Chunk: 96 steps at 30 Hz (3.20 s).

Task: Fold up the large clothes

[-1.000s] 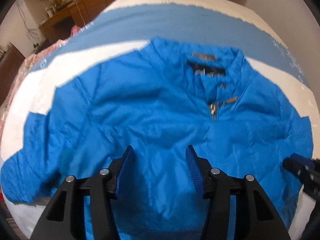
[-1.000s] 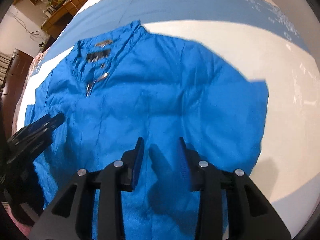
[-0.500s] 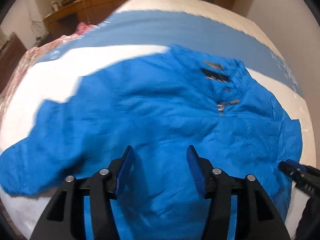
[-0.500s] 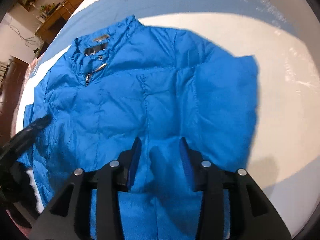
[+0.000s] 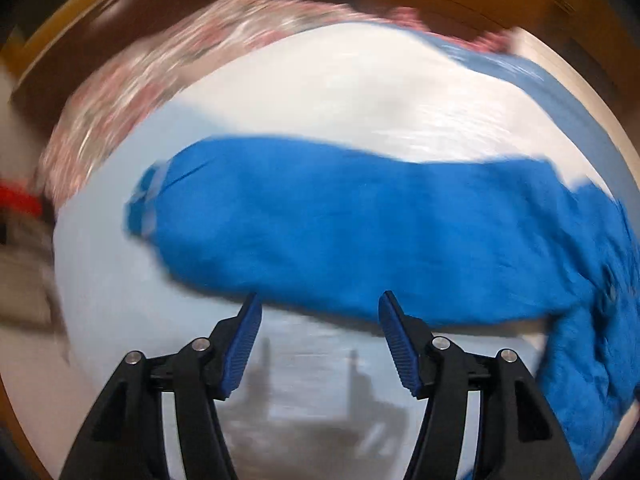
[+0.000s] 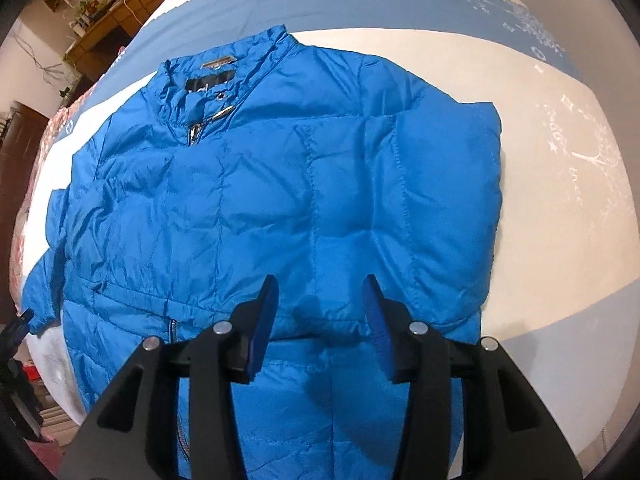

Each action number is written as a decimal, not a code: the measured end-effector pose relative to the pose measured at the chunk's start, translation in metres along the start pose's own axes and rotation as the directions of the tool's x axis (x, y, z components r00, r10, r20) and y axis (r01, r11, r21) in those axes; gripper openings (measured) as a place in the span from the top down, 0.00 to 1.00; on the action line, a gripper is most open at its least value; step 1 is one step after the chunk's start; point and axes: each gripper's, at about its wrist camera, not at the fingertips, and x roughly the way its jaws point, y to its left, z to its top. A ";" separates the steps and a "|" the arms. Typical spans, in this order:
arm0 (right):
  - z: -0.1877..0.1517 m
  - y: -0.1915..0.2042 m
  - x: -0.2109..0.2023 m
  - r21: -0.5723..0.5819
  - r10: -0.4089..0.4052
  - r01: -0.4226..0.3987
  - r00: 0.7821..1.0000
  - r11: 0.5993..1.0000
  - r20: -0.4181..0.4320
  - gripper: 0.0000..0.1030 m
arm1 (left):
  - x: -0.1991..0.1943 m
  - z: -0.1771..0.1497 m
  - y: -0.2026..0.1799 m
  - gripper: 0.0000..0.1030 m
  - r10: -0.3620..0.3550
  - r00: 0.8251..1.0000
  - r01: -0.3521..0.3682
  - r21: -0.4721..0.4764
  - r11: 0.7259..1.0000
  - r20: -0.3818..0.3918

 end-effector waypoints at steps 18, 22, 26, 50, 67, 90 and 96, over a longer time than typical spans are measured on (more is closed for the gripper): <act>-0.006 -0.002 0.013 0.032 -0.051 0.052 0.998 0.998 -0.026 0.57 | 0.048 0.035 0.097 0.50 -0.098 0.994 0.109 -0.369 0.923 0.049; -0.006 -0.007 0.021 0.040 -0.065 0.066 0.997 0.997 -0.036 0.57 | 0.044 0.040 0.102 0.81 -0.174 0.979 0.203 -0.401 0.893 0.108; -0.005 -0.013 0.042 0.040 -0.070 0.072 0.996 0.997 -0.056 0.57 | 0.028 0.038 0.085 0.87 -0.172 0.973 0.217 -0.356 0.909 0.155; -0.021 -0.027 0.006 0.075 -0.050 0.052 0.999 0.996 -0.019 0.57 | -0.103 -0.040 -0.329 0.88 -0.520 0.853 0.435 0.488 0.757 0.047; 0.007 -0.015 0.045 0.055 -0.087 0.089 0.995 0.994 -0.050 0.56 | -0.032 -0.117 -0.387 0.88 -0.413 0.893 0.432 0.594 0.678 -0.178; 0.028 0.082 0.021 -0.104 0.183 -0.192 0.979 0.976 -0.084 0.26 | -0.048 -0.041 -0.291 0.54 -0.408 0.909 0.386 0.543 0.745 -0.086; 0.021 0.085 0.045 -0.089 0.220 -0.232 0.967 0.969 -0.131 0.65 | -0.031 -0.048 -0.297 0.54 -0.380 0.921 0.363 0.559 0.745 -0.091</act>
